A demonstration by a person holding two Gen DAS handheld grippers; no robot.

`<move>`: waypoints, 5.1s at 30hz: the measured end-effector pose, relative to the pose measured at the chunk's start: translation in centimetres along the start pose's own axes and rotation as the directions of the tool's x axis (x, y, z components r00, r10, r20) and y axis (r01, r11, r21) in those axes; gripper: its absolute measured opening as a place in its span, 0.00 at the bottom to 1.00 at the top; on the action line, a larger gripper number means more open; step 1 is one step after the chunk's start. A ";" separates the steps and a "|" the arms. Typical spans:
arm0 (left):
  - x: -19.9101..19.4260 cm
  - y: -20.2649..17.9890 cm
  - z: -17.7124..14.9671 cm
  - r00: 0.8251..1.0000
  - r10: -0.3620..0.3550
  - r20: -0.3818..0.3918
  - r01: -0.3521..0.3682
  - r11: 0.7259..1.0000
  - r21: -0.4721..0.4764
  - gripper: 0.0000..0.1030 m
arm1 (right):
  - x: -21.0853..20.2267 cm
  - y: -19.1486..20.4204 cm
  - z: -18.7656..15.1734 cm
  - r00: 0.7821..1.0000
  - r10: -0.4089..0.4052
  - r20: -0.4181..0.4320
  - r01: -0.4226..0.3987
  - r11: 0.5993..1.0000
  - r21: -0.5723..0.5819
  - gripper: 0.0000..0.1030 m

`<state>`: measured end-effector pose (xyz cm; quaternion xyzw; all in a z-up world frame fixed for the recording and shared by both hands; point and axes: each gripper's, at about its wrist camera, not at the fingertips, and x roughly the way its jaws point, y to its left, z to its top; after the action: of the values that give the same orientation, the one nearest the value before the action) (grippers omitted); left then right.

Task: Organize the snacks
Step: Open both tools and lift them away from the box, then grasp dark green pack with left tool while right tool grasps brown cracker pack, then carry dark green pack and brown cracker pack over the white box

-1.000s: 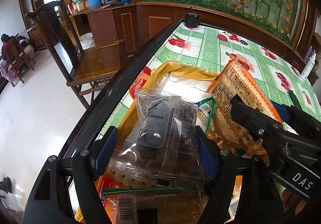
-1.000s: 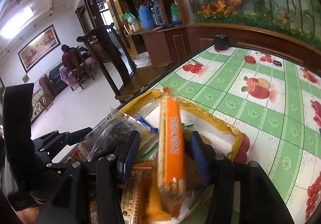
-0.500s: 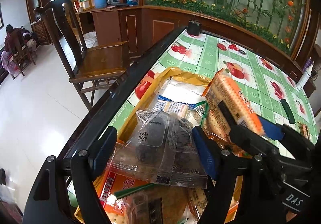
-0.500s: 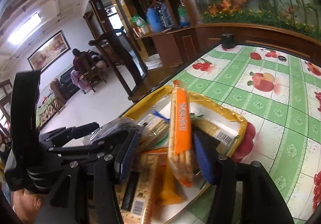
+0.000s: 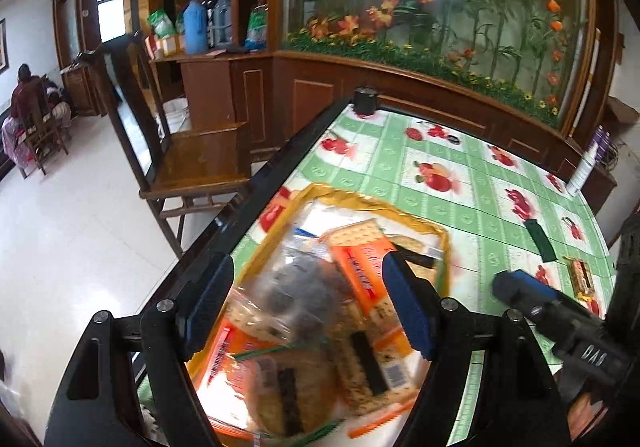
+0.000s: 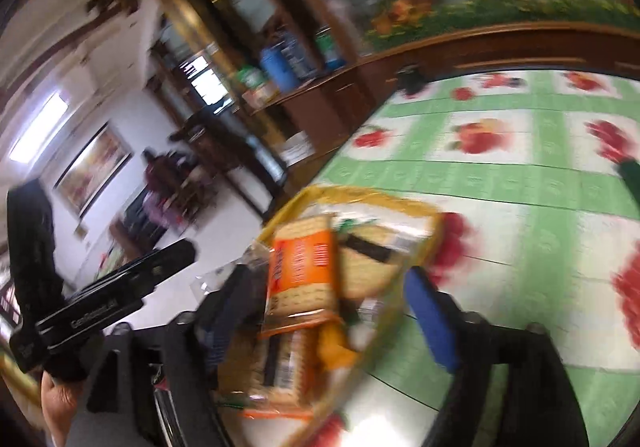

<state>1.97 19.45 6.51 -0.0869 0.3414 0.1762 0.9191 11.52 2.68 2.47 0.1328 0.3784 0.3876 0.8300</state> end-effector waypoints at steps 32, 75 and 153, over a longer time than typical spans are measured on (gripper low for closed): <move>2.6 -15.6 -3.3 0.990 -0.105 -0.098 0.124 0.971 0.206 0.80 | -17.4 -17.1 -4.2 0.851 -0.517 0.092 0.499 0.851 0.166 0.96; 17.5 -37.5 -1.0 0.957 -0.102 -0.270 0.151 0.975 0.165 0.86 | -20.3 -23.3 -3.6 0.824 -0.565 0.042 0.538 0.804 0.254 0.68; -1.5 -11.0 -11.8 0.994 -0.100 -0.042 0.108 0.960 0.260 0.41 | -15.8 -5.7 -10.9 0.948 -0.316 0.049 0.314 0.948 0.052 0.67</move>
<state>-1.94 5.63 -0.93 0.0149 0.3695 0.0797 0.9257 0.09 -13.68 0.41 0.0995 0.3795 0.2380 0.8885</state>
